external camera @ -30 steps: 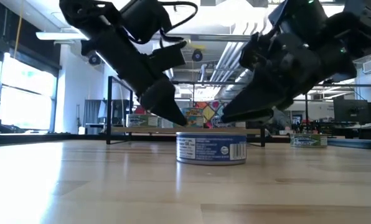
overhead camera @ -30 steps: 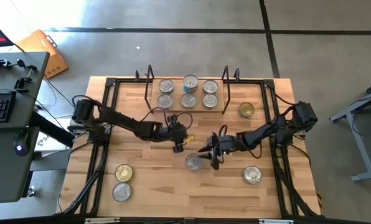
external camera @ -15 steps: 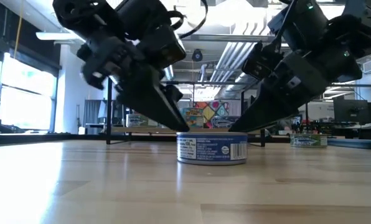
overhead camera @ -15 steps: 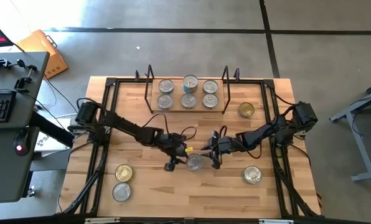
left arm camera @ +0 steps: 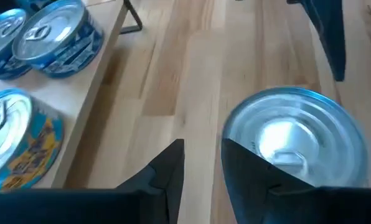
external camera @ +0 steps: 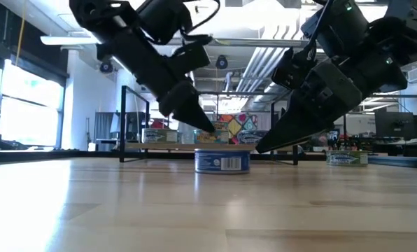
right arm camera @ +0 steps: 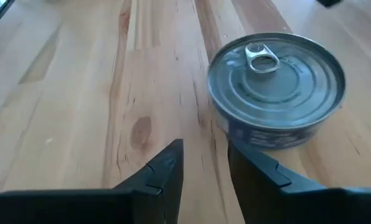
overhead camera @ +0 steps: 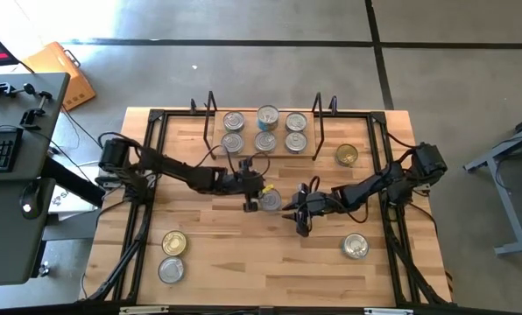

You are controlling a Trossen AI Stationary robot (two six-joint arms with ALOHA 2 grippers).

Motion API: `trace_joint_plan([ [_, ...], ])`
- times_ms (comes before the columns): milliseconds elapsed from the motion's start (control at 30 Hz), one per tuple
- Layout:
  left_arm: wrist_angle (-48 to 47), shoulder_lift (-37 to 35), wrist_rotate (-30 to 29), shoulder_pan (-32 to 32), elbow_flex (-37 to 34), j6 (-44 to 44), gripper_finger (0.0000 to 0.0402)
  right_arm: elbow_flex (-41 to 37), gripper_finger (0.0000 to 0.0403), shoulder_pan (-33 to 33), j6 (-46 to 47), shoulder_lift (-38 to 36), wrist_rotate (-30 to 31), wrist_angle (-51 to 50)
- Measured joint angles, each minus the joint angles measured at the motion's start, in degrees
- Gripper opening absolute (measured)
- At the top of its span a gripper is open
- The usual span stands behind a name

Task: Stack canned seafood by type on shelf
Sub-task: Stack the blue tuna can on top of the blue tuna can on the shelf

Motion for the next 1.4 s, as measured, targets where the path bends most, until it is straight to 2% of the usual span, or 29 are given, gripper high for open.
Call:
trace_joint_plan([
  [100,-1.23,-1.86,1.84,-0.46,0.0,-0.07,0.0097,0.0,0.0119,0.02,0.0,0.0,0.0,-0.46],
  [200,-0.35,-2.49,6.61,-1.59,0.01,0.0,0.0097,0.0,0.0119,0.03,0.02,-0.02,2.05,-2.36],
  [267,0.16,-1.96,8.98,-2.3,0.0,0.0,0.0097,0.0,0.0119,0.04,1.12,-0.02,5.85,-5.21],
  [467,6.68,2.78,8.94,-3.06,0.04,-2.99,0.0097,0.0,0.0119,-0.98,9.73,-0.02,17.2,-13.15],
  [633,6.66,6.6,8.82,-0.74,1.9,-9.67,0.0097,0.02,0.0119,-2.08,11.67,-0.02,17.72,-13.68],
  [767,6.33,9.55,13.0,1.89,4.43,-13.18,0.0097,0.02,0.0119,-2.21,12.31,-0.02,17.68,-13.62],
  [833,6.69,11.05,16.5,2.76,5.95,-11.49,0.0097,0.02,0.0119,-2.21,12.68,-0.02,17.66,-13.64],
  [933,6.62,12.13,23.55,3.13,7.92,-2.82,0.0097,0.02,0.0119,-2.21,12.22,-0.02,17.66,-13.9],
  [1033,5.67,11.41,24.48,2.33,9.7,-0.72,0.0097,0.04,0.0119,-2.21,11.82,-0.02,17.64,-13.95],
  [1167,-1.09,6.8,24.17,0.38,12.03,0.14,0.0097,0.02,0.0119,-2.22,11.68,0.04,17.64,-13.49],
  [1267,-9.76,4.27,24.15,-2.16,11.78,0.37,0.0097,0.02,0.0119,-3.16,10.58,0.04,17.57,-11.99],
  [1400,-19.07,3.53,21.52,-5.63,11.07,-3.75,0.0097,0.02,0.0119,-6.11,10.17,0.05,17.48,-8.53],
])
